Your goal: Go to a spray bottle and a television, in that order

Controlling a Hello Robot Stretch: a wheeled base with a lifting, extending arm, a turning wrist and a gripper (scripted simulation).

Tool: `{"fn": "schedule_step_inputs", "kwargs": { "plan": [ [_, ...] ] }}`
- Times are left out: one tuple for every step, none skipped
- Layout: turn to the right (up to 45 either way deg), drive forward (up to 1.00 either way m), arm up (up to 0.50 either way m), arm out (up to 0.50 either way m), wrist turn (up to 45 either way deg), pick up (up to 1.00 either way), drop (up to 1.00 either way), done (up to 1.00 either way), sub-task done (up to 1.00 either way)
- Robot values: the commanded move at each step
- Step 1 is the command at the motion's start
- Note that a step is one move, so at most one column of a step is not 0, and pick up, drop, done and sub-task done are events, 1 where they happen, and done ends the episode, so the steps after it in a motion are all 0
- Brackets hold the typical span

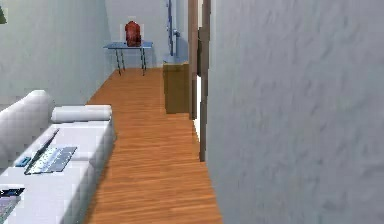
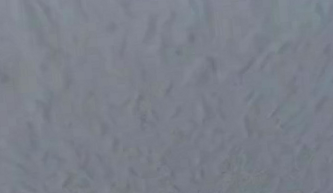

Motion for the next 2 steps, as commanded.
{"fn": "schedule_step_inputs", "kwargs": {
  "plan": [
    [0.0, 1.00, 0.00, 0.00, 0.0, 0.00, 0.00, 0.00, 0.00],
    [-3.0, 0.00, 0.00, 0.00, 0.0, 0.00, 0.00, 0.00, 0.00]
  ]
}}
